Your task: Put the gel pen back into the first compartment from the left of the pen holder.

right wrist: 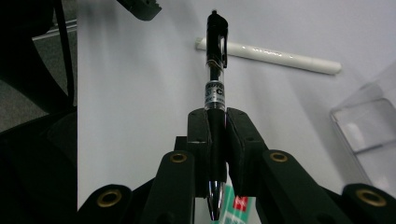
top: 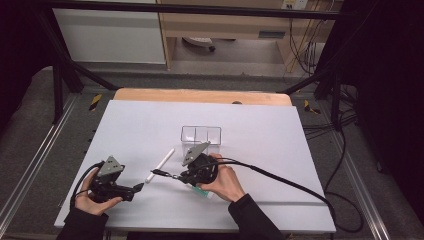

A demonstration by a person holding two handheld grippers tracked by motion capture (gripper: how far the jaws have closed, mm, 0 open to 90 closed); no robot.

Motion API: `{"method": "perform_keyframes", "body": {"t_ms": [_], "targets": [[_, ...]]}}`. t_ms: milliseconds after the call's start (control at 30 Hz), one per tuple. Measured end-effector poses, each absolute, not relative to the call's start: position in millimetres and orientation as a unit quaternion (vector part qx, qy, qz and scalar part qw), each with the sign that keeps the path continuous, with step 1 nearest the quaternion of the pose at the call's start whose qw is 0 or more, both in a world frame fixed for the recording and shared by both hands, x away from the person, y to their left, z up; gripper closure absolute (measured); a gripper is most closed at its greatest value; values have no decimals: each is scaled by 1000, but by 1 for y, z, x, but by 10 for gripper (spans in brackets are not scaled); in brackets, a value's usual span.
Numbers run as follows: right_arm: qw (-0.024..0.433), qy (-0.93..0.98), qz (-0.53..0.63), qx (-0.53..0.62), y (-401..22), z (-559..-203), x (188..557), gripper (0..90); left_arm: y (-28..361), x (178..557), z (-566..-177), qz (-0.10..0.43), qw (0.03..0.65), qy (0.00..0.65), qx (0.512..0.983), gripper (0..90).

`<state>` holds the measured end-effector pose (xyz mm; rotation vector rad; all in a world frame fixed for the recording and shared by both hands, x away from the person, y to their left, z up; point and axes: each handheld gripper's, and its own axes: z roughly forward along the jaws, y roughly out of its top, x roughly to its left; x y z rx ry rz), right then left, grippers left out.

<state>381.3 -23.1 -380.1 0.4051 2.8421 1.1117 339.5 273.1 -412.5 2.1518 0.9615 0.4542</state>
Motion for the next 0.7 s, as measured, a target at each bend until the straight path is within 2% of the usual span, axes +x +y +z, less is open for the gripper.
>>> {"method": "perform_keyframes", "body": {"t_ms": [333, 700], "targets": [[32, 924, 355, 137, -51, -368, 381, 804, 232, 336, -400, 222, 351, 268, 869, 73], [22, 925, 352, 140, -59, -358, 379, 805, 185, 339, -388, 259, 324, 158, 896, 84]]}}
